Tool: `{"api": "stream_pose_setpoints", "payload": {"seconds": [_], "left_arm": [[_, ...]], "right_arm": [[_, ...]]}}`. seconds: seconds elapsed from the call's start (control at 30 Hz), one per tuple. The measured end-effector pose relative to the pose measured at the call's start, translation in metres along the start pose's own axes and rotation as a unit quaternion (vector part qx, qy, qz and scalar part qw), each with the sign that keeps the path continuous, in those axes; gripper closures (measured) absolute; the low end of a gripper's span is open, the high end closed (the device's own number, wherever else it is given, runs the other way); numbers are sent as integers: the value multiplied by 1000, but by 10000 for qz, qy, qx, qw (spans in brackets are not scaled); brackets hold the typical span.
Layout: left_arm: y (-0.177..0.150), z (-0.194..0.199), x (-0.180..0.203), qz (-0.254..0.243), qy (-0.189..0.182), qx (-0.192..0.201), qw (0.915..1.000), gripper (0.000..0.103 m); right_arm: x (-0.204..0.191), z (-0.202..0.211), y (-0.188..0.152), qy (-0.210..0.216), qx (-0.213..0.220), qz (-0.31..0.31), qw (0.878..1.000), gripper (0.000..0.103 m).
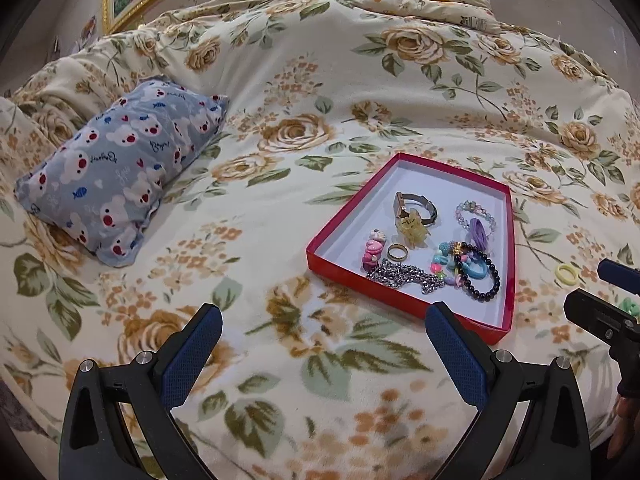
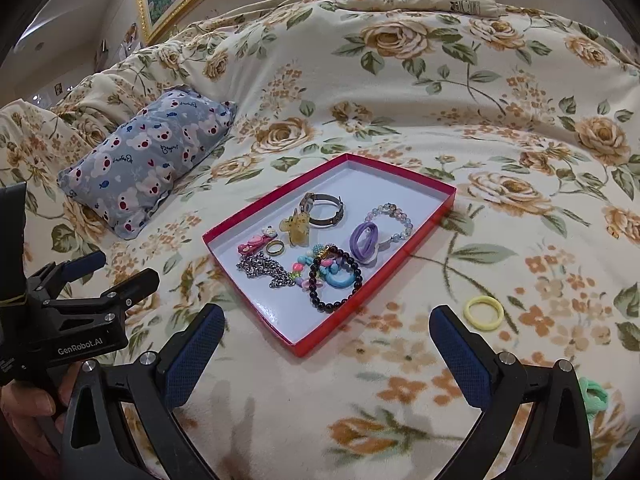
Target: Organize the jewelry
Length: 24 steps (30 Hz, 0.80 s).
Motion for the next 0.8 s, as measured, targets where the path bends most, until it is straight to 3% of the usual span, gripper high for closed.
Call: {"api": "stream_pose_setpoints", "payload": {"seconds": [0.8], "left_arm": [[-4, 7, 1, -12, 37, 48, 10000, 1]], "right_arm": [[1, -1, -7, 6, -72, -86, 9999, 0]]}}
Point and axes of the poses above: each gripper's, at about its wrist camera, not at the fingertips, and z roughly against the way its jaws point, x to its right, y to its top, the point moved 2 cm from there along -z, roughly the way its jaws point, and after that the axes turned 5 degrees about x, right-handed, at the moved point
